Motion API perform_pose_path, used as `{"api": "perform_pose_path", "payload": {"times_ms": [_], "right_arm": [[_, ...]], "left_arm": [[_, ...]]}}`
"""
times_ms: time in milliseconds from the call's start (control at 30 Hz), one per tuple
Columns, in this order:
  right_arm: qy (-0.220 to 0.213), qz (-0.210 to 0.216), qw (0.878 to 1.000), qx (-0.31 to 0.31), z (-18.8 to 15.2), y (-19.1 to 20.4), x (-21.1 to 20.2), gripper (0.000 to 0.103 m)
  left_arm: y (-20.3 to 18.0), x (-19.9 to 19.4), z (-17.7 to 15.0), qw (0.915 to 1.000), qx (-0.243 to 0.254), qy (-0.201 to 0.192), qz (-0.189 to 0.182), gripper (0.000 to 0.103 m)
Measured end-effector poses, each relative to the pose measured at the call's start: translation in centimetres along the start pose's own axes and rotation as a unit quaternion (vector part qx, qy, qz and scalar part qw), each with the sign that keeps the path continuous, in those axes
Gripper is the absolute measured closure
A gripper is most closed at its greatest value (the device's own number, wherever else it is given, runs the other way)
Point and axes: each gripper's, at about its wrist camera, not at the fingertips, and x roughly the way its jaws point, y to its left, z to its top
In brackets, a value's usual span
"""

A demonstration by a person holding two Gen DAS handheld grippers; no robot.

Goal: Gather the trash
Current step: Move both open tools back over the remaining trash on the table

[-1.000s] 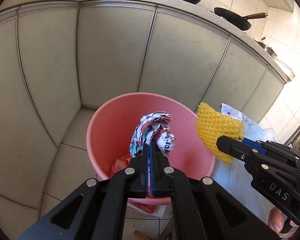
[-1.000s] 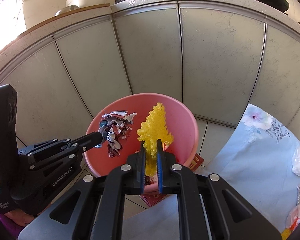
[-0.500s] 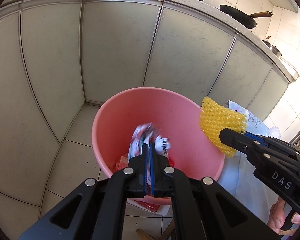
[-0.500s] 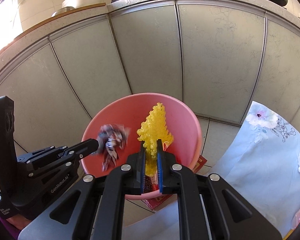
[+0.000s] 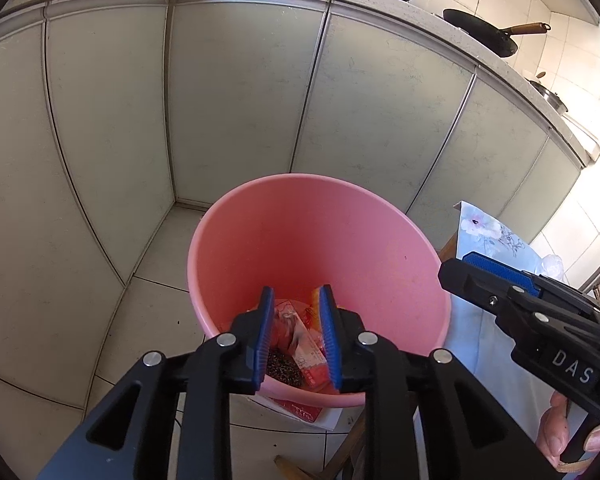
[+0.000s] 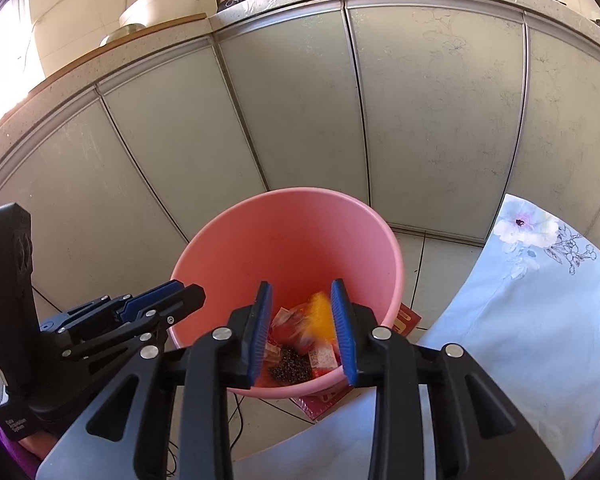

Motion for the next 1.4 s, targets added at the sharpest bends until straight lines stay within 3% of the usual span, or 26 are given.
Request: {"api": "perform_pose_path", "payload": {"times_ms": [367,867,1400], "right_arm": [[-0.004,-0.017,1.0,-0.022,-1.2,0.2,-2.1,0.072],[-0.012,-0.042,0.999,0.014,-3.8,-3.0,-6.4,0.072],[-0.031,-0.075,0.994,0.072,-7.1,-8.0,-12.3,0.072]], "left_arm": [[-0.6,-0.3,-0.1,0.9999,0.008,0.006,-0.006,0.073],[-3.5,-1.0,-0.2,0.9989,0.036,0.01,-0.026,0.073],[-10.8,-0.2,-1.8,0.9922,0.1,0.033,-0.066,0.073]]}}
